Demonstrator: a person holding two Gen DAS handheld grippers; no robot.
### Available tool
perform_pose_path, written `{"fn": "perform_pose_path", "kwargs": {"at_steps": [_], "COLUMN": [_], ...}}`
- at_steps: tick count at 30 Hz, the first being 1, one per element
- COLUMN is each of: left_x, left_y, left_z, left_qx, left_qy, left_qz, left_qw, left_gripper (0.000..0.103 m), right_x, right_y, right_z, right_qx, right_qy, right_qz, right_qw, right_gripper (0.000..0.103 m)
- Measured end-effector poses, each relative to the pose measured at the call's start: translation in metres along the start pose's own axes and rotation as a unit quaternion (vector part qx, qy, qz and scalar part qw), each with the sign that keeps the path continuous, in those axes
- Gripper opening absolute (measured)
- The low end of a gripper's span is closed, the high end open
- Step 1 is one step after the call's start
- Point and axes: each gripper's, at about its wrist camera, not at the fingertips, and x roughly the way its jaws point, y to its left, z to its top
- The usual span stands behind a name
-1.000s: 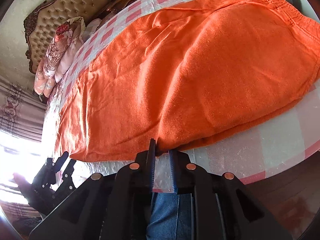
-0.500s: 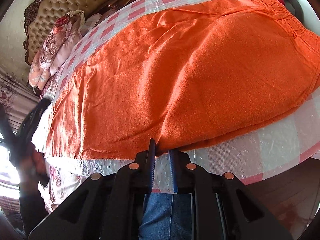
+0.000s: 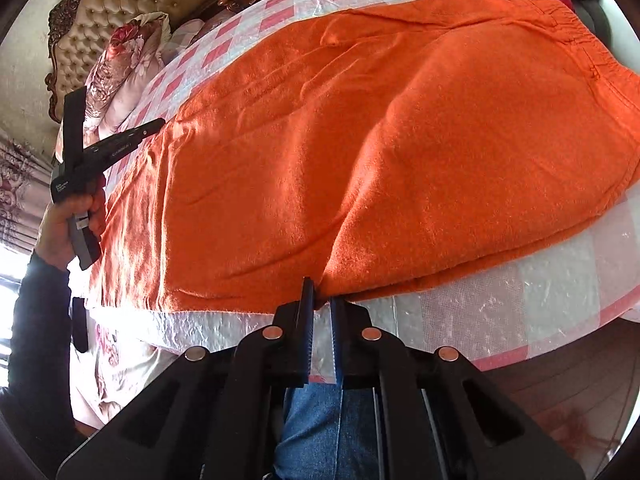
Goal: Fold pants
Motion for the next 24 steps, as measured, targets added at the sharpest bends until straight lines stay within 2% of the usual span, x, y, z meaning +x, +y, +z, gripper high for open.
{"fn": "perform_pose_path", "kwargs": {"at_steps": [2,3,5,8,10,11,12,13,14,15,17,18,20,22,23,24], "left_x": [-0.017,-0.026,-0.029,-0.015,0.002,-0.003,-0.006,-0.011,-0.018,-0.027,-0.055,-0.066,-0.075,-0.069,-0.066,-0.061], "left_y": [-0.008,-0.023,-0.061,-0.114,-0.128,-0.129,-0.126,-0.122,-0.120,-0.119,-0.130,-0.142,-0.182,-0.231,-0.253,-0.273], "left_z": [0.002,0.001,-0.005,-0.019,-0.030,-0.034,-0.033,-0.033,-0.033,-0.034,-0.034,-0.035,-0.036,-0.034,-0.032,-0.026], "left_qx": [-0.016,-0.018,0.007,0.045,0.059,0.060,0.050,0.045,0.036,0.021,-0.010,-0.016,-0.026,-0.004,0.014,0.032], "left_qy": [-0.036,-0.050,-0.051,-0.029,-0.008,-0.022,-0.020,-0.022,-0.026,-0.031,-0.057,-0.073,-0.084,-0.077,-0.079,-0.076], "left_qz": [-0.018,-0.043,-0.085,-0.126,-0.094,-0.076,-0.056,-0.019,0.013,0.012,-0.031,-0.051,-0.100,-0.140,-0.143,-0.130], "left_qw": [0.9990,0.9977,0.9951,0.9906,0.9938,0.9950,0.9970,0.9986,0.9989,0.9992,0.9978,0.9959,0.9911,0.9871,0.9864,0.9881], "left_gripper": [0.008,0.013,0.016,0.021,0.021,0.023,0.025,0.029,0.032,0.032,0.033,0.040,0.051,0.051,0.051,0.051], "right_x": [-0.006,-0.011,-0.025,-0.050,-0.066,-0.074,-0.078,-0.079,-0.074,-0.067,-0.056,-0.051,-0.056,-0.059,-0.058,-0.058], "right_y": [-0.006,-0.009,-0.021,-0.049,-0.068,-0.079,-0.084,-0.087,-0.088,-0.089,-0.096,-0.104,-0.120,-0.124,-0.121,-0.119], "right_z": [-0.004,-0.007,-0.012,-0.013,-0.005,0.002,0.008,0.015,0.022,0.029,0.034,0.035,0.033,0.030,0.028,0.026], "right_qx": [0.006,0.005,0.000,0.016,0.019,0.021,0.017,0.006,-0.016,-0.040,-0.067,-0.069,-0.063,-0.070,-0.078,-0.081], "right_qy": [0.003,0.000,-0.008,-0.032,-0.068,-0.088,-0.102,-0.113,-0.117,-0.120,-0.120,-0.113,-0.117,-0.117,-0.118,-0.118], "right_qz": [0.013,0.015,0.012,0.003,-0.018,-0.032,-0.035,-0.037,-0.054,-0.087,-0.127,-0.142,-0.119,-0.129,-0.140,-0.147], "right_qw": [1.000,1.000,1.000,0.999,0.997,0.995,0.994,0.993,0.992,0.988,0.982,0.981,0.984,0.982,0.980,0.979], "right_gripper": [0.019,0.019,0.019,0.019,0.019,0.019,0.019,0.019,0.019,0.019,0.019,0.015,0.014,0.014,0.014,0.014]}}
